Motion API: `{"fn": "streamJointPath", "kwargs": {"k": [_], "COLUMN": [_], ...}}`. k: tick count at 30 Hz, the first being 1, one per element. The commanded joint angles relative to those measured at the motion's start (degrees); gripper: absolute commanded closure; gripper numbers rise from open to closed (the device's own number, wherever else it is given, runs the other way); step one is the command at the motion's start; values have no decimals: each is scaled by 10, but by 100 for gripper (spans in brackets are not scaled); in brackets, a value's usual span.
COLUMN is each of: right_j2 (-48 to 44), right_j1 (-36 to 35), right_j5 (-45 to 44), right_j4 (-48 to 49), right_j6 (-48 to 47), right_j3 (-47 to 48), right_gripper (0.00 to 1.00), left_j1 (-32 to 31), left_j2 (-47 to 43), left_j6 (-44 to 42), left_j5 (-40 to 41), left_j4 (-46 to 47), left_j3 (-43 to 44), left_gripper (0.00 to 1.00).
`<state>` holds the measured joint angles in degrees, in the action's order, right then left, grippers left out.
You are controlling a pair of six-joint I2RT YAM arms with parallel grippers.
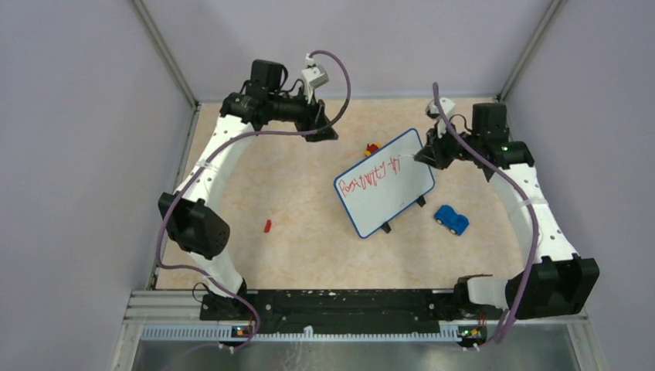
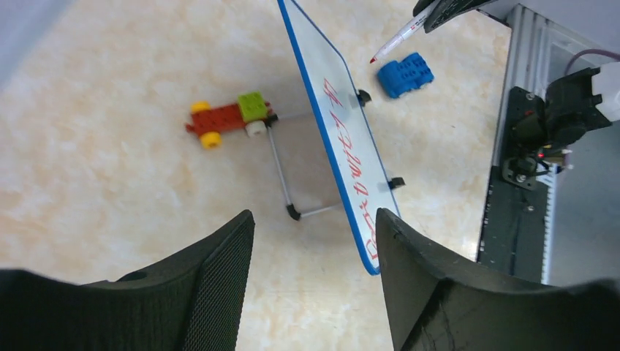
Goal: Write a sentence on the whiteboard
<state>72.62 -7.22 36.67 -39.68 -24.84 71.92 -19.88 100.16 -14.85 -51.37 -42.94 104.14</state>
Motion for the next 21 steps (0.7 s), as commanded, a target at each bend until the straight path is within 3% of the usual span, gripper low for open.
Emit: {"fn": "streamJointPath", "kwargs": {"k": [1,6,12,21], "right_j2": [-6,-3,0,-11], "right_j1": [76,171,226,252], "right_j5": [104,179,213,246], "right_j4": [-12,-14,6,90], "right_j6": [26,43,73,150], "right_j3": [27,27,15,-19], "right_gripper": [100,100,100,100], "left_j1": [-27,-172,-339,-403], "left_j2": [12,41,112,192], "left_j6": [-92,-212,-352,-514], "left_j5": [16,79,177,232], "left_j4": [-84,-122,-150,-77], "left_j3": [91,103,95,2], "left_gripper": [32,29,39,48]}}
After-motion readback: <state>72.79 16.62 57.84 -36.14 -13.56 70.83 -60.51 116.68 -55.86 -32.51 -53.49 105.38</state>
